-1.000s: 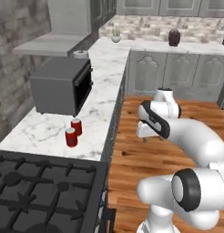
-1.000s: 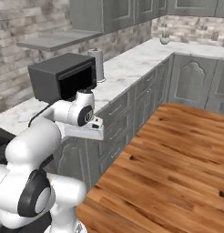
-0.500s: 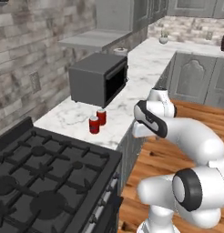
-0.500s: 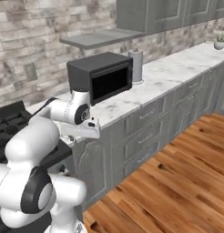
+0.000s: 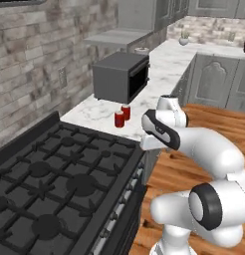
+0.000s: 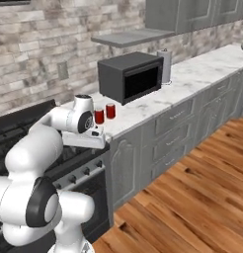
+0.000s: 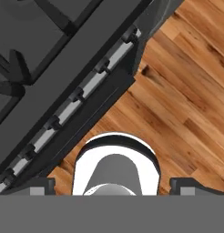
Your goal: Four empty soda cans are scattered around the kitchen. Gather all the cans and cluster them next to the stove for recycling.
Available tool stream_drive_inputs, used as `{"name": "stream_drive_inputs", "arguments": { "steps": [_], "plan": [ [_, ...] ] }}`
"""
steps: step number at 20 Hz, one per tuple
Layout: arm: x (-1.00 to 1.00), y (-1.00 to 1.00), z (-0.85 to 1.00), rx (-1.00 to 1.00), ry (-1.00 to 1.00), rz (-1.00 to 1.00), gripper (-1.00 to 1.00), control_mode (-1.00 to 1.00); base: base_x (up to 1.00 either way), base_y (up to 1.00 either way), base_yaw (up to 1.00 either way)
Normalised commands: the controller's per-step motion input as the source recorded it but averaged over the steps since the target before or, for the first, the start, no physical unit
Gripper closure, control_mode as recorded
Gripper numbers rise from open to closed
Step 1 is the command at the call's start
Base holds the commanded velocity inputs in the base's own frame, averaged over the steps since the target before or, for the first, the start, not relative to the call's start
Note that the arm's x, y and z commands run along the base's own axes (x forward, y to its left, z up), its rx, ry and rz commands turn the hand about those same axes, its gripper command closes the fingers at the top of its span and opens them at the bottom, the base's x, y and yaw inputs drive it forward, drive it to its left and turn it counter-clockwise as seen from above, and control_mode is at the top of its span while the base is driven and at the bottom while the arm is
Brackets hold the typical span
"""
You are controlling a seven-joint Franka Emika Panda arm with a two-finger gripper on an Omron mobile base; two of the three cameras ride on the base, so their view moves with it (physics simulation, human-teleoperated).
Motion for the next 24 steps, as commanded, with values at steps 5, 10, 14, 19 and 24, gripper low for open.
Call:
{"name": "stream_drive_inputs", "arguments": {
  "steps": [5, 10, 14, 19, 24],
  "plan": [
    [0.00, 0.00, 0.00, 0.00, 0.00, 0.00, -1.00, 1.00, -0.53, 0.40, 0.12],
    [0.00, 0.00, 0.00, 0.00, 0.00, 0.00, -1.00, 1.00, -0.27, 0.37, 0.41],
    [0.00, 0.00, 0.00, 0.00, 0.00, 0.00, -1.00, 1.00, -0.10, 0.34, 0.69],
    [0.00, 0.00, 0.00, 0.00, 0.00, 0.00, -1.00, 1.00, -0.33, 0.36, 0.44],
    [0.00, 0.00, 0.00, 0.00, 0.00, 0.00, -1.00, 1.00, -0.62, 0.25, 0.11]
  ]
}}
